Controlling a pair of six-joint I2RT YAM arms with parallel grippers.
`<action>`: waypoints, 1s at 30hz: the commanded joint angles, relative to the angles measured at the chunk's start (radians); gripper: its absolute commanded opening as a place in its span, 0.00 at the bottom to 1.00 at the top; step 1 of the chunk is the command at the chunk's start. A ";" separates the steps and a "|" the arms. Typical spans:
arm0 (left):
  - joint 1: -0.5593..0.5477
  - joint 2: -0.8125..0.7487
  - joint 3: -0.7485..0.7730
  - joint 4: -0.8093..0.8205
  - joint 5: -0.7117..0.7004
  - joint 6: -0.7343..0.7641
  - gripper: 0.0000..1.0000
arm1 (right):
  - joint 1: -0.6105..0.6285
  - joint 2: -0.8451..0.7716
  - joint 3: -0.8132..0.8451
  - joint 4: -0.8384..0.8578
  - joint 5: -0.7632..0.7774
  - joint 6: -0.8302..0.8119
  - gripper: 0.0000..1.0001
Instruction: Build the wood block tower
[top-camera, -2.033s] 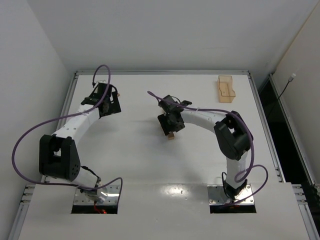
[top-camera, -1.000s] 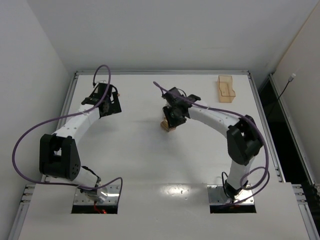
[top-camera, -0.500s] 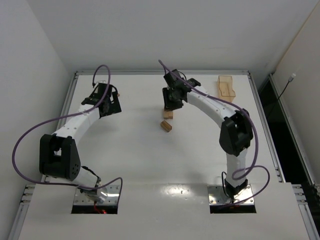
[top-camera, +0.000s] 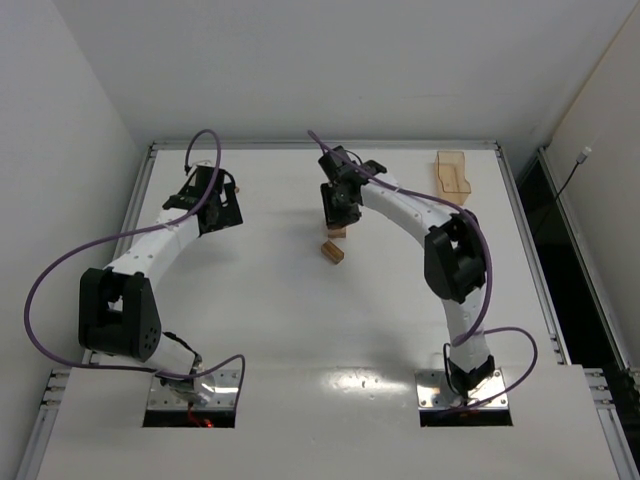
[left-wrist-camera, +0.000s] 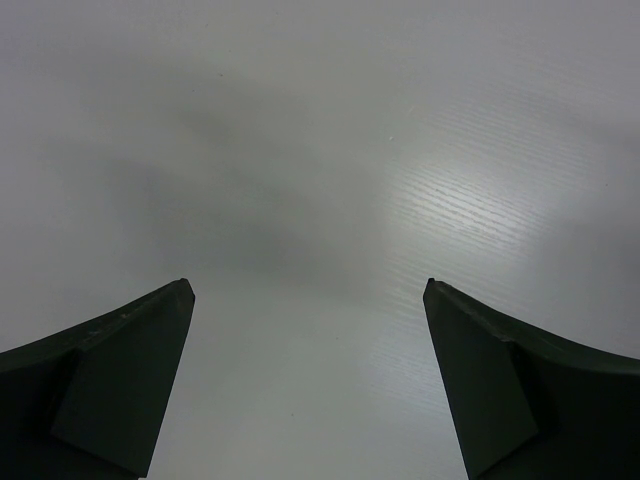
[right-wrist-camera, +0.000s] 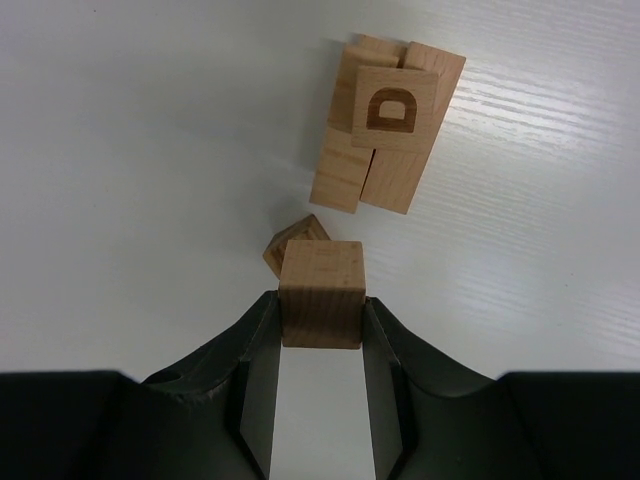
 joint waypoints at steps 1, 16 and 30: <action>0.015 -0.026 0.005 0.025 -0.007 -0.012 1.00 | -0.003 0.030 0.040 0.019 0.024 0.013 0.00; 0.015 -0.016 -0.006 0.034 0.002 -0.012 1.00 | -0.031 0.090 0.089 0.038 0.015 0.013 0.00; 0.015 0.022 0.034 0.034 0.020 -0.012 1.00 | -0.060 0.127 0.127 0.056 0.025 0.013 0.00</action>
